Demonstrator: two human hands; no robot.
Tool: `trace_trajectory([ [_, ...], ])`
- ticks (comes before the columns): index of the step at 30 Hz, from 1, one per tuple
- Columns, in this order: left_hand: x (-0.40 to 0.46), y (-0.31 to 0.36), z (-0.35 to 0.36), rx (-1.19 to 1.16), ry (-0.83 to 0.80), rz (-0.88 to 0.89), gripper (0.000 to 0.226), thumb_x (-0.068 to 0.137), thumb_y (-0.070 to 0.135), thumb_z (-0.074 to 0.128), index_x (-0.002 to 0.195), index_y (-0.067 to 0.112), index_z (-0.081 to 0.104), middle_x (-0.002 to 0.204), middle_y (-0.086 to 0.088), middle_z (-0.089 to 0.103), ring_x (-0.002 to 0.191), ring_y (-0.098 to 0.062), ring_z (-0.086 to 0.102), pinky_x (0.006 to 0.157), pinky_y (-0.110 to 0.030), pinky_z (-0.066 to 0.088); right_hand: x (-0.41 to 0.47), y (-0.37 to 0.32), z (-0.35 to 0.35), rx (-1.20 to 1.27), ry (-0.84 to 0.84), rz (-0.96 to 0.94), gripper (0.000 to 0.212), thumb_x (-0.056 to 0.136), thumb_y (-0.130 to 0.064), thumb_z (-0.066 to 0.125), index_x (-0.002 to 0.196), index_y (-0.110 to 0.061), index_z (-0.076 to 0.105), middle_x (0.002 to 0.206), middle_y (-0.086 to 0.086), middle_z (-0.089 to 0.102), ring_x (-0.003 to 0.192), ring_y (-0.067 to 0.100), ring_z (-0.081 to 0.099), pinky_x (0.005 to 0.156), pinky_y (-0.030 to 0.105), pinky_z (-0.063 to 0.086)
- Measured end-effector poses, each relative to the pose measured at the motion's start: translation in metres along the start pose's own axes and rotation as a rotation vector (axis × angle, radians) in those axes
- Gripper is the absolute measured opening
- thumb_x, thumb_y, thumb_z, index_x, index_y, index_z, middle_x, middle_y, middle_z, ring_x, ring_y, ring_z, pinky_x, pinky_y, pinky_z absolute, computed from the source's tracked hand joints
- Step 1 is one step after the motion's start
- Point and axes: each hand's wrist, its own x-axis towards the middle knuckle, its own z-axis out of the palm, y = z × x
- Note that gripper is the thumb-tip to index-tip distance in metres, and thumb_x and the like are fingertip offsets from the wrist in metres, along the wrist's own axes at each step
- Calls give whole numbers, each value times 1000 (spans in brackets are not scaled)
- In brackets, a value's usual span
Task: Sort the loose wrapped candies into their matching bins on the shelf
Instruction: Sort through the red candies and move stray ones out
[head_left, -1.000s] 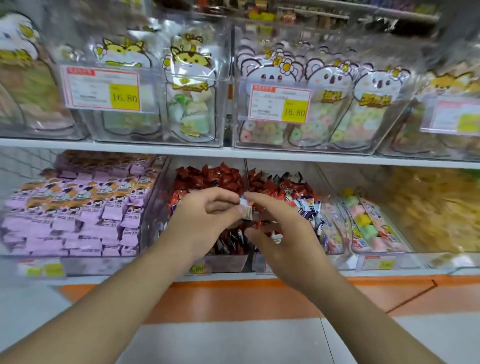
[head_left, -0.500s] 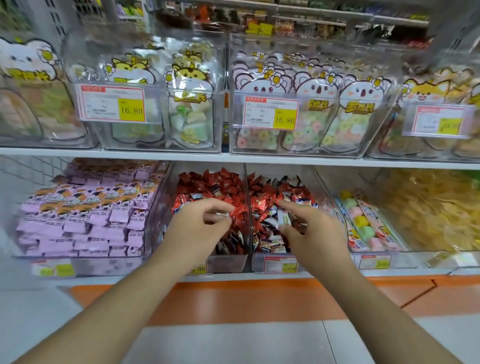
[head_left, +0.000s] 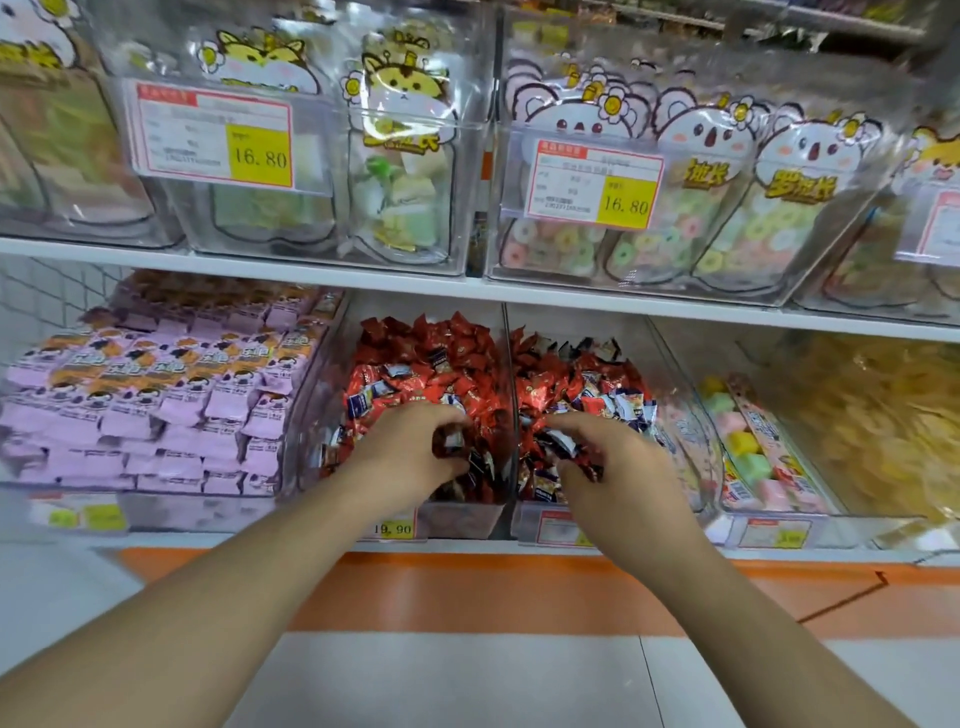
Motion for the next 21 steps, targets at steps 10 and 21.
trace_trajectory([
  [10,14,-12,3,-104,88,5,31,93,20,76,123,28,73,115,10,68,92,-1,60,92,-26,52,3,0,8,8,5,47,42,98,-9,61,134,-29,66,131,-14,67,113,-1,57,94,6,36],
  [21,-12,1,-19,-405,296,18,15,86,17,83,93,29,80,92,12,74,85,3,67,80,-12,54,-5,-20,7,-3,50,17,41,98,-10,62,136,-26,64,132,-12,66,121,6,59,101,19,44],
])
